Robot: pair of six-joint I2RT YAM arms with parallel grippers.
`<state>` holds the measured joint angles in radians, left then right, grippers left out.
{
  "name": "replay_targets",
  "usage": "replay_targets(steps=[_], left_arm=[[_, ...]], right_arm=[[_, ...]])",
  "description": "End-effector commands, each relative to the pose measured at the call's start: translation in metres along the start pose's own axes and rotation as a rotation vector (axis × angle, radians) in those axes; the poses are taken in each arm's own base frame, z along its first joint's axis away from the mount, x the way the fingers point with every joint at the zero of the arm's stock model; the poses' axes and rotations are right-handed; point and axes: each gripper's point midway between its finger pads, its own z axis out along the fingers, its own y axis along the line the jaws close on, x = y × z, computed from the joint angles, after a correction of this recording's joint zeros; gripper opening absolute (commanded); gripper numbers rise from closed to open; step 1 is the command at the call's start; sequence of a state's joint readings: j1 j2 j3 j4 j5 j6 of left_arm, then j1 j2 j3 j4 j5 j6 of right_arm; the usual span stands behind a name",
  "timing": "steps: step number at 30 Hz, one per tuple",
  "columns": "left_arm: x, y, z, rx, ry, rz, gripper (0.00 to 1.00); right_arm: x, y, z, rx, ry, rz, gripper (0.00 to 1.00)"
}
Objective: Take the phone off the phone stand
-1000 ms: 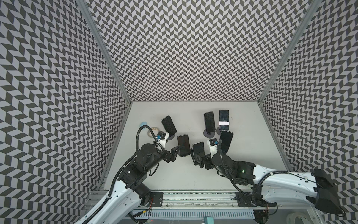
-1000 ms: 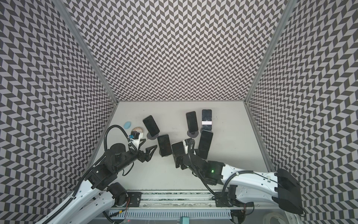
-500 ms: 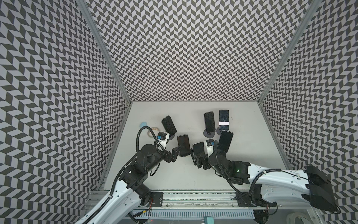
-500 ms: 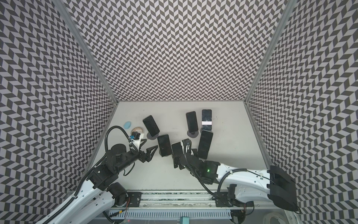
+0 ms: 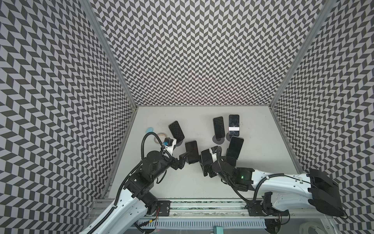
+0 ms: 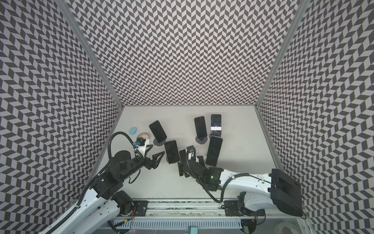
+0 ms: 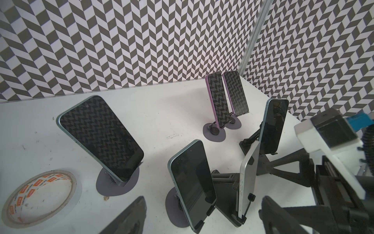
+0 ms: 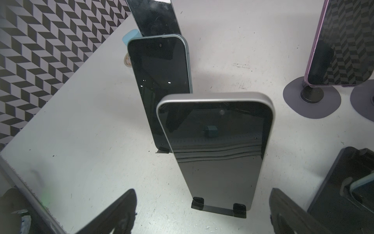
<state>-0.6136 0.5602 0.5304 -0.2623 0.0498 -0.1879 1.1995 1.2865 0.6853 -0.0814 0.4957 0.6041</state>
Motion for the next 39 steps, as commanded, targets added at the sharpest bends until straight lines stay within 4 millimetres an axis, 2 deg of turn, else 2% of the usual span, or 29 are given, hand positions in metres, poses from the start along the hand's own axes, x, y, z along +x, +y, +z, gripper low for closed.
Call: replay_targets(steps=[1, 13, 24, 39], left_arm=[[-0.005, 0.003, -0.001, -0.012, -0.03, 0.011, 0.89], [-0.007, 0.01, -0.001, -0.033, -0.037, 0.004, 0.89], [-0.002, 0.011, 0.002, -0.034, -0.016, 0.003, 0.89], [-0.004, 0.015, 0.002, -0.053, -0.023, -0.004, 0.88]], right_arm=[[-0.014, 0.008, 0.0, -0.006, -0.045, 0.034, 1.0], [-0.007, 0.003, 0.012, 0.042, -0.035, 0.019, 1.0], [-0.004, 0.006, 0.014, 0.02, -0.036, -0.01, 0.97], [-0.006, 0.009, 0.013, 0.007, -0.04, -0.031, 0.84]])
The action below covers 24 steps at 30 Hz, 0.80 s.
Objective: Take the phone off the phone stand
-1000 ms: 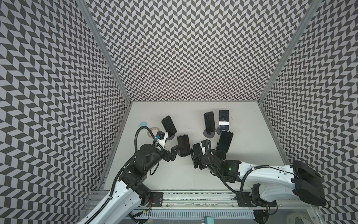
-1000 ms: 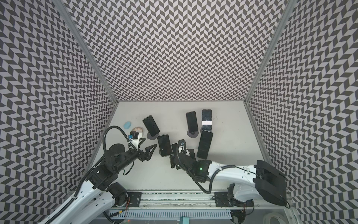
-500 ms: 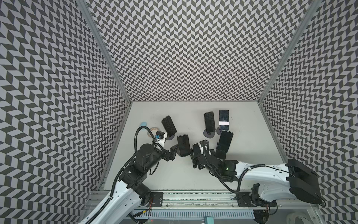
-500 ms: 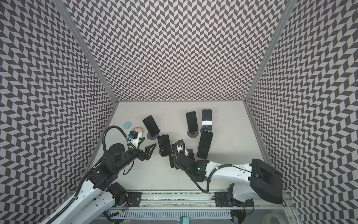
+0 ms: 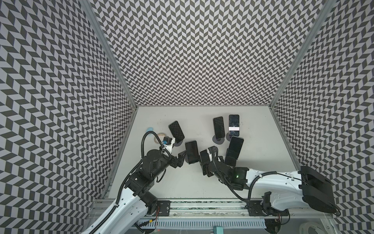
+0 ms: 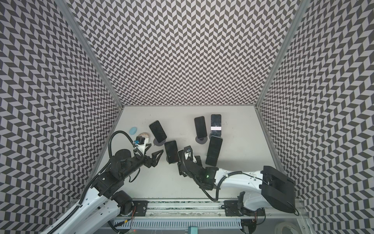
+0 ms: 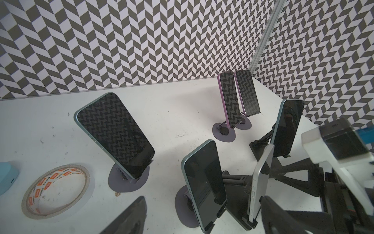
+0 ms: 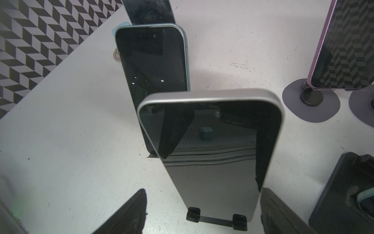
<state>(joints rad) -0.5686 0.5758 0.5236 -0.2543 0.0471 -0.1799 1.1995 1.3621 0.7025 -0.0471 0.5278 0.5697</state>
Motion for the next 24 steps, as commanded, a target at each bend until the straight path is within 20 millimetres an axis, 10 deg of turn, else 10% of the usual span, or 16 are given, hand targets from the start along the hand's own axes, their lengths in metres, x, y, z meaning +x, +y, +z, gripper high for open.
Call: replay_targets(steps=[1, 24], left_arm=[[-0.006, 0.001, -0.002, -0.006, -0.028, 0.001, 0.88], [-0.007, 0.004, -0.002, -0.011, -0.032, -0.003, 0.88]], right_arm=[[-0.011, 0.01, -0.001, -0.032, -0.039, 0.015, 0.83], [-0.012, -0.002, -0.002, 0.039, -0.041, 0.057, 0.88]])
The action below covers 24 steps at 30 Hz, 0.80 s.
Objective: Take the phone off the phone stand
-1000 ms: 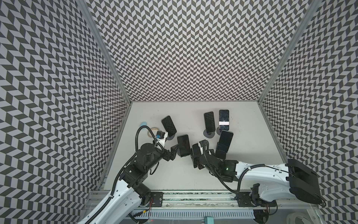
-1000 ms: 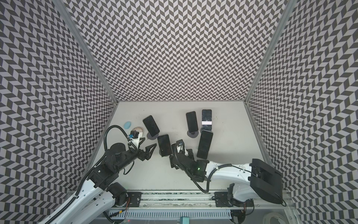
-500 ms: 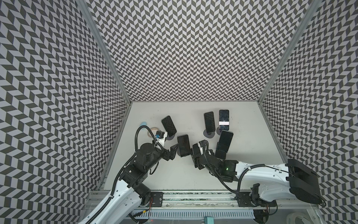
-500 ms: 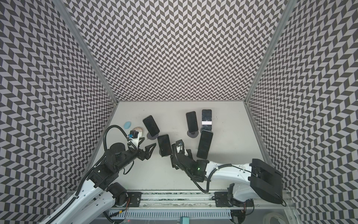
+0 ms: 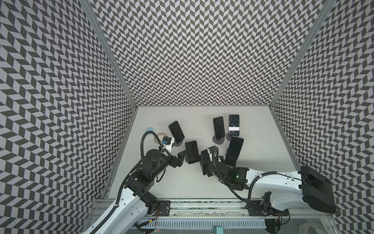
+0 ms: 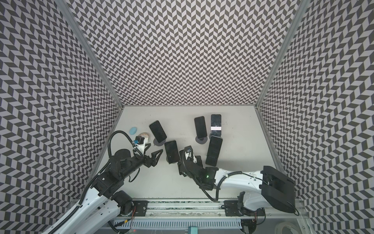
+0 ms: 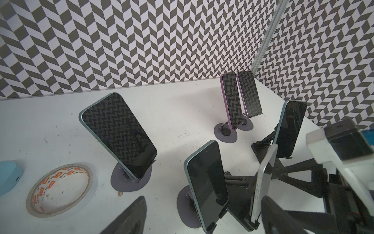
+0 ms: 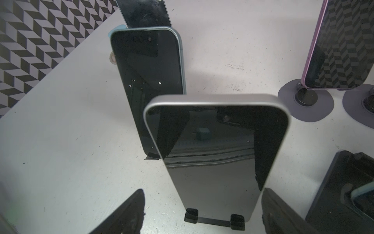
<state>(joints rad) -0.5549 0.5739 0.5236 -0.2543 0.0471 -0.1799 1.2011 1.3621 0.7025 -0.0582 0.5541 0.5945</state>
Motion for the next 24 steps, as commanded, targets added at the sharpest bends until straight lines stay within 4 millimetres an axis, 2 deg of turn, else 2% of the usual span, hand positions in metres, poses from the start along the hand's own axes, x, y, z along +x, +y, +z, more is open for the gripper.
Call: replay_targets(steps=[1, 9, 14, 24], left_arm=[[-0.006, 0.001, -0.001, 0.0, -0.029, 0.0, 0.88], [-0.004, -0.004, 0.0, 0.032, -0.025, 0.011, 0.88], [-0.003, -0.005, 0.0, 0.043, -0.024, 0.013, 0.88], [-0.004, -0.004, 0.001, 0.04, -0.025, 0.012, 0.88]], right_arm=[[-0.011, 0.001, -0.002, 0.016, -0.031, 0.041, 0.88], [-0.011, -0.003, -0.006, 0.023, -0.032, 0.06, 0.9], [-0.015, -0.004, -0.002, 0.048, -0.048, 0.042, 0.94], [-0.024, -0.002, 0.004, 0.061, -0.084, 0.047, 0.96]])
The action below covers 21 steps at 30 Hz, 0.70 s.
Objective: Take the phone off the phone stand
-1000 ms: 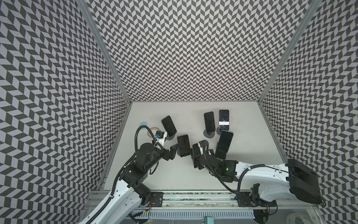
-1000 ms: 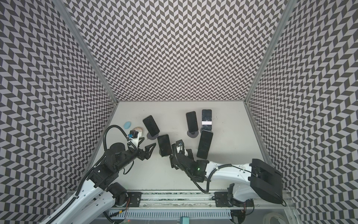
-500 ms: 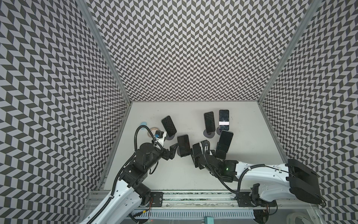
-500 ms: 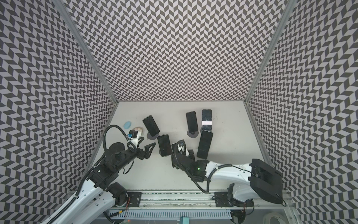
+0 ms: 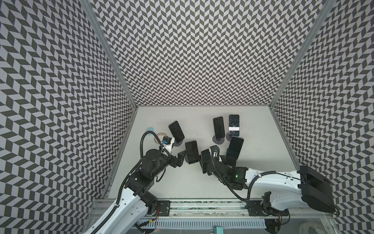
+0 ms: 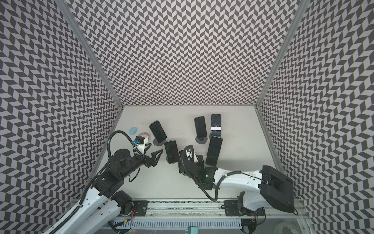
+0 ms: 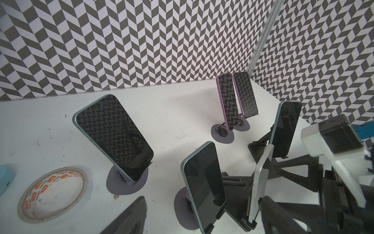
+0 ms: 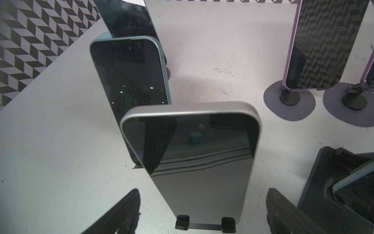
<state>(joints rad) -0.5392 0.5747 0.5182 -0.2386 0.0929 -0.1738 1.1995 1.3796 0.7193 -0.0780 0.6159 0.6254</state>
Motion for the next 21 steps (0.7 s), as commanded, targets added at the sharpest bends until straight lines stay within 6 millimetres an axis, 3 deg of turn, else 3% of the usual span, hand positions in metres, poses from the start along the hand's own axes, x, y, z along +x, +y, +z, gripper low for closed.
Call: replay_targets(steps=[1, 21], left_arm=[[-0.003, 0.0, 0.0, 0.007, -0.02, 0.009, 0.88], [-0.001, 0.002, 0.002, 0.003, -0.014, 0.007, 0.89]], right_arm=[[-0.02, 0.007, 0.003, 0.006, -0.058, 0.025, 0.96], [-0.028, 0.001, 0.022, 0.045, -0.077, 0.021, 0.92]])
